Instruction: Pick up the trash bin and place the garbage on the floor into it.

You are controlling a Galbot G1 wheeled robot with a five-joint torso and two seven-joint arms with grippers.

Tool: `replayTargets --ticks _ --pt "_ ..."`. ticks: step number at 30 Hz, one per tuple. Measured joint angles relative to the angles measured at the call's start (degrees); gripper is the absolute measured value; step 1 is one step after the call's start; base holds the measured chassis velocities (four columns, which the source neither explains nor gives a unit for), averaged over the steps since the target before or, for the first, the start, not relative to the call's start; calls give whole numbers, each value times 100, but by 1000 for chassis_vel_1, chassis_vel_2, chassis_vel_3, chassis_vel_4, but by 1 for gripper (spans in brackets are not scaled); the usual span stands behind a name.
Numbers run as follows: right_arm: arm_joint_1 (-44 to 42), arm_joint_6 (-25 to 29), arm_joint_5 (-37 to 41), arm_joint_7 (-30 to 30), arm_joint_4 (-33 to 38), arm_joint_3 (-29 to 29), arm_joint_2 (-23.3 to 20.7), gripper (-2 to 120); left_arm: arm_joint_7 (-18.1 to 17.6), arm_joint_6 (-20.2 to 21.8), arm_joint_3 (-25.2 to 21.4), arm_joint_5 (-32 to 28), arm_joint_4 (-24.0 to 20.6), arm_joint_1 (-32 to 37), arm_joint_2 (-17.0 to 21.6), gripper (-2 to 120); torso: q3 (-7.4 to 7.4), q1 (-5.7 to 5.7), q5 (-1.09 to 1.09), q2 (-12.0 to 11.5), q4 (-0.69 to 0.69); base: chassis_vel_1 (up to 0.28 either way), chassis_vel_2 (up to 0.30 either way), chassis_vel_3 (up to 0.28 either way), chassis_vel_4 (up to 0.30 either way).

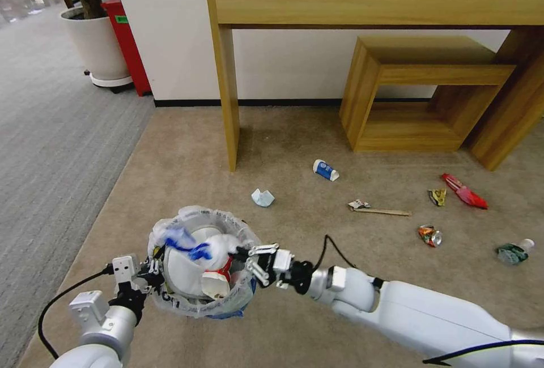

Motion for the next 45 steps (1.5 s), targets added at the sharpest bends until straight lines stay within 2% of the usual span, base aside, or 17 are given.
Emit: replayTargets --ticks 6,11,14,16,17,19,20,22,24,26,28,31,32,33,37,43,45 --pt "13 -59 -47 55 -146 -87 120 2 0 -3 -13 -15 -2 -7 4 3 0 0 1 0 0 0 0 0 0" --pt "-17 -151 -71 117 -156 -79 130 22 0 -6 -14 -22 4 -15 6 3 0 0 1 0 0 0 0 0 0" --pt "-34 -180 -77 147 -156 -68 133 28 2 -8 -13 -23 14 -21 5 3 0 0 1 0 0 0 0 0 0" --pt "-67 -215 -80 191 -148 -26 134 42 4 -12 -13 -23 29 -20 7 3 0 0 1 0 0 0 0 0 0" --pt "-67 -215 -80 191 -148 -26 134 42 4 -12 -13 -23 29 -20 7 3 0 0 1 0 0 0 0 0 0" --pt "-125 -255 -74 243 -88 93 114 52 6 -15 -22 -24 43 -18 16 3 0 0 1 0 0 0 0 0 0" --pt "-125 -255 -74 243 -88 93 114 52 6 -15 -22 -24 43 -18 16 3 0 0 1 0 0 0 0 0 0" --pt "-176 -305 -57 323 -6 220 92 60 6 -17 -30 -25 73 -22 26 3 0 0 1 0 0 0 0 0 0" --pt "-294 -448 -8 531 163 520 31 71 6 -20 -54 -34 126 -30 55 3 0 0 1 0 1 0 0 0 0" --pt "-351 -501 20 627 233 659 -5 75 5 -21 -67 -38 151 -37 67 3 0 0 1 0 1 0 0 0 0" --pt "-579 -730 82 921 495 1289 -148 84 -5 -38 -102 -44 236 -73 116 3 0 0 2 0 0 0 0 0 0" --pt "-666 -806 115 1025 585 1547 -215 89 -11 -53 -110 -49 260 -88 132 3 0 0 2 0 1 0 0 0 0" --pt "-923 -1052 221 1310 847 2211 -421 98 -32 -66 -119 -72 290 -122 175 3 0 0 2 0 0 0 0 0 0" --pt "-923 -1052 221 1310 847 2211 -421 98 -32 -66 -119 -72 290 -122 175 3 0 0 2 0 0 0 0 0 0" --pt "-1472 -1438 297 1620 1241 3248 -892 100 -80 -56 -131 -147 261 -149 277 3 -1 0 3 0 -1 0 0 0 0" --pt "-1920 -1636 143 1940 1368 3888 -1218 100 -100 -52 -146 -165 242 -149 335 3 -1 0 2 0 -2 0 0 0 0" --pt "-2285 -1765 64 2263 1416 4416 -1347 100 -103 -58 -169 -165 231 -131 354 3 -1 0 2 0 1 0 0 0 0"
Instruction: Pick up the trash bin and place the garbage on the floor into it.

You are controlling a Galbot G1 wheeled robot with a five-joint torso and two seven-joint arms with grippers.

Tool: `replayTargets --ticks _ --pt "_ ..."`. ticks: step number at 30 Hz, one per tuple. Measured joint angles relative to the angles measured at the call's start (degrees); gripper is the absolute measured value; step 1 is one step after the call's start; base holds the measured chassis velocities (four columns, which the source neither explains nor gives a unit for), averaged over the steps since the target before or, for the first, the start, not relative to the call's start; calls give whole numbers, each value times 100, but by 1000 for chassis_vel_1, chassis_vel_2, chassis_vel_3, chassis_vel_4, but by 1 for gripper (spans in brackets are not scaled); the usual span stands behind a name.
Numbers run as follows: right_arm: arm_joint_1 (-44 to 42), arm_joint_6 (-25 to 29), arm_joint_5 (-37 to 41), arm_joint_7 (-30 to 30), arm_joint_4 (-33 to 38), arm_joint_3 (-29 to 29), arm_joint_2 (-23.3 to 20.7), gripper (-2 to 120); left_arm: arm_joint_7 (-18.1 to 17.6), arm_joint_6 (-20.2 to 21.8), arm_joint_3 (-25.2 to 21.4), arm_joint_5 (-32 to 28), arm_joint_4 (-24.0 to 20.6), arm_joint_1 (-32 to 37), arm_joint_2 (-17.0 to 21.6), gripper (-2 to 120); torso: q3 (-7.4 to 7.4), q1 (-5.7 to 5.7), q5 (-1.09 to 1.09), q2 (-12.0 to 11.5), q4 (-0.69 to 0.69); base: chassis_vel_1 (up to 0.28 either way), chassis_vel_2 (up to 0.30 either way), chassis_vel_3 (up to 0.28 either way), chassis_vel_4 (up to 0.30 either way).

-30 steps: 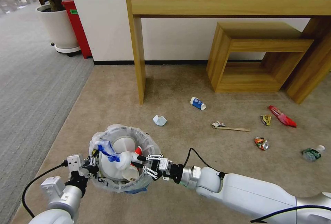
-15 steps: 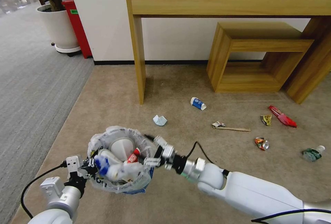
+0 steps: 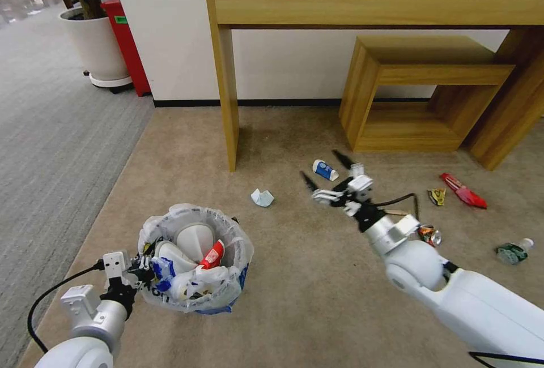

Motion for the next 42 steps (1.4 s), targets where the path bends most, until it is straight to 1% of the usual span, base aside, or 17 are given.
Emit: replayTargets --ticks 1,4,5,8,9,12,13,15,16,19,25,30,42 --pt "0 0 0 0 0 0 0 100 0 0 0 0 0 0 0 3 0 0 0 0 0 0 0 0 0" --pt "-320 -172 -72 323 48 437 -27 100 3 -18 -2 -7 8 1 44 3 0 0 0 0 -1 0 0 0 0" --pt "-320 -172 -72 323 48 437 -27 100 3 -18 -2 -7 8 1 44 3 0 0 0 0 -1 0 0 0 0" --pt "-635 -311 -167 483 66 862 -59 100 7 -40 -12 -36 25 13 90 3 0 0 0 0 0 0 0 0 0" --pt "-635 -311 -167 483 66 862 -59 100 7 -40 -12 -36 25 13 90 3 0 0 0 0 0 0 0 0 0" --pt "-1041 -527 -257 673 123 1342 -86 100 8 -59 -15 -77 53 14 117 3 0 0 0 0 0 0 0 0 0" --pt "-1041 -527 -257 673 123 1342 -86 100 8 -59 -15 -77 53 14 117 3 0 0 0 0 0 0 0 0 0" --pt "-1373 -680 -348 908 149 1635 -89 100 10 -62 -11 -83 72 6 124 3 0 0 0 0 -1 0 0 0 0" --pt "-1373 -680 -348 908 149 1635 -89 100 10 -62 -11 -83 72 6 124 3 0 0 0 0 -1 0 0 0 0" --pt "-1918 -759 -524 1324 127 2000 -53 100 16 -66 8 -85 98 -12 115 3 0 0 0 0 -2 0 0 0 0" --pt "-2230 -608 -724 1497 60 2206 39 100 19 -67 20 -85 122 -19 126 3 0 0 0 0 -1 0 0 0 0" --pt "-2296 -520 -803 1382 37 2249 125 100 28 -86 -10 -96 122 -5 129 3 0 0 -1 0 -1 0 0 0 0" --pt "-2261 -497 -903 1301 -26 2243 223 100 26 -95 -112 -172 207 12 133 3 0 0 -1 0 -1 0 0 0 0"
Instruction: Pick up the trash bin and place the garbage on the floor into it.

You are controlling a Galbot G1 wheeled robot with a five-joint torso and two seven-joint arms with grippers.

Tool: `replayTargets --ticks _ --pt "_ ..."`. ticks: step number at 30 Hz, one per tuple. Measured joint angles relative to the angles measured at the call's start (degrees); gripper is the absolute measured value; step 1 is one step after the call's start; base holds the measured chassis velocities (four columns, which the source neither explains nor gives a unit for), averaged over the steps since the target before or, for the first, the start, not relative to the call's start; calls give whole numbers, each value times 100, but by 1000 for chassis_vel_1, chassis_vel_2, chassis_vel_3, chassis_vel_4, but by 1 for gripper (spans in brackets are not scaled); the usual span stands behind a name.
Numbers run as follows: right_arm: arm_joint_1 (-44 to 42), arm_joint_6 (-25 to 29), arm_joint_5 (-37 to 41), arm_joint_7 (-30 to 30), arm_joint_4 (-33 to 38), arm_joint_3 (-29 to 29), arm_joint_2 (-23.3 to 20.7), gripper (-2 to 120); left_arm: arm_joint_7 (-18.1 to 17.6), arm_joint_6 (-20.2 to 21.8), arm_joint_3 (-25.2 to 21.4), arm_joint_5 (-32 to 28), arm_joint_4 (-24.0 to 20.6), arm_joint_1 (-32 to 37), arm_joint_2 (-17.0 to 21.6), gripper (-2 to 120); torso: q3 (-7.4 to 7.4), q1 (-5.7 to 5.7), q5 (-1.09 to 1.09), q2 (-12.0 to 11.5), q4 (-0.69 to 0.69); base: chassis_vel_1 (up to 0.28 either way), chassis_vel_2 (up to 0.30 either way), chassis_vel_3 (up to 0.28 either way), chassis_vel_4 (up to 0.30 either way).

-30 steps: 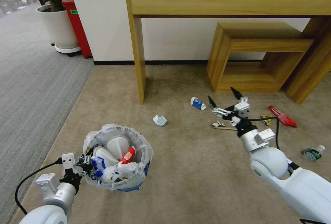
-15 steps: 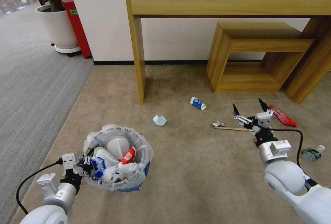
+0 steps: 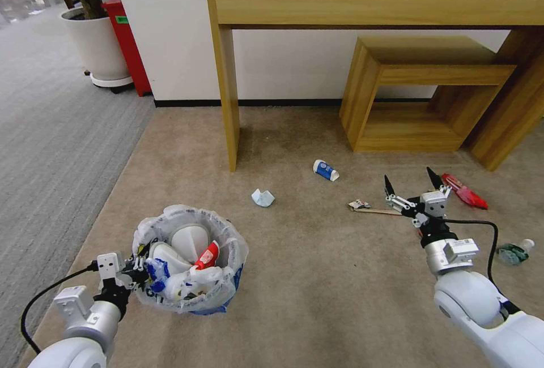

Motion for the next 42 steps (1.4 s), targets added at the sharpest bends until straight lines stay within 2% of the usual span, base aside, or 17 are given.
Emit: replayTargets --ticks 11,42 --pt "-12 125 -37 -81 -72 19 43 100 6 -26 2 42 30 0 -59 3 -1 -1 0 0 0 -32 30 26 -30" --pt "133 238 -103 -170 -220 -91 78 100 31 -96 -2 108 155 -16 -135 3 0 0 0 0 0 -101 98 104 -101"
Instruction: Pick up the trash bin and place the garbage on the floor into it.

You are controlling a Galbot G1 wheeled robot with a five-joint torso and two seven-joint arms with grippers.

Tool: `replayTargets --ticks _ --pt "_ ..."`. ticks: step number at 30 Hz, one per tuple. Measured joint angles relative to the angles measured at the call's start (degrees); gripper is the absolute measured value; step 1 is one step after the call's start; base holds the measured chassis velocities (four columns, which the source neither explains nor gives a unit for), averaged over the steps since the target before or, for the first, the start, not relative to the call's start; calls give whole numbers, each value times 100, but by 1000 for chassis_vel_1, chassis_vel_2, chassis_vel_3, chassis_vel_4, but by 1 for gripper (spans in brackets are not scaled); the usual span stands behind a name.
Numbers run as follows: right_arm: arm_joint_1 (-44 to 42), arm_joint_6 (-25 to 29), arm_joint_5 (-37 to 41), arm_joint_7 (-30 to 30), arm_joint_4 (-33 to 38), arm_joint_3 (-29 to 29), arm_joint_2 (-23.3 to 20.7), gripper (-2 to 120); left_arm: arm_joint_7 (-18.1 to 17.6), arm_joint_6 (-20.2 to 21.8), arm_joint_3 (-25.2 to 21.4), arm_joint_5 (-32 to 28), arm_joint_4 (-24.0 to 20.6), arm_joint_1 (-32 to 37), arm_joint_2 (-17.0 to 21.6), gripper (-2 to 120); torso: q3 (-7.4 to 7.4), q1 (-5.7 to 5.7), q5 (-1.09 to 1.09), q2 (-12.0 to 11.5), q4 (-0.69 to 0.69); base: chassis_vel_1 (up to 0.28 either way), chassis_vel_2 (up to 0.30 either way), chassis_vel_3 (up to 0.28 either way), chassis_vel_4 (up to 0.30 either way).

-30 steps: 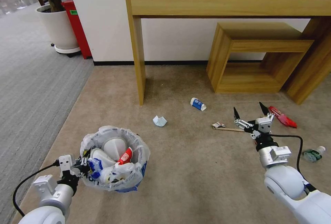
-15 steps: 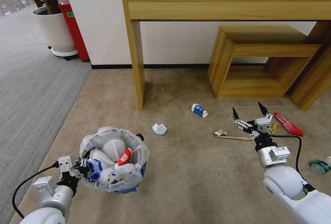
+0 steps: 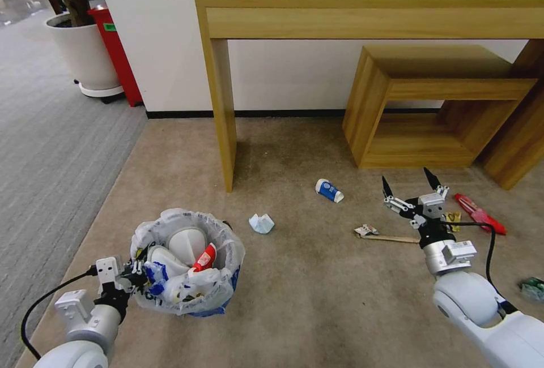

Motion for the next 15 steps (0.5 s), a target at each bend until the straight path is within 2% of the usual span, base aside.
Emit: replayTargets --ticks 10,15 --pt "83 13 35 -51 -48 -66 12 100 -7 0 -7 -29 91 -71 48 3 0 0 0 0 0 -99 112 100 -105" --pt "132 114 249 -269 -45 -135 13 100 -27 56 -28 -65 140 -97 82 3 0 1 0 0 0 -66 43 57 -54"
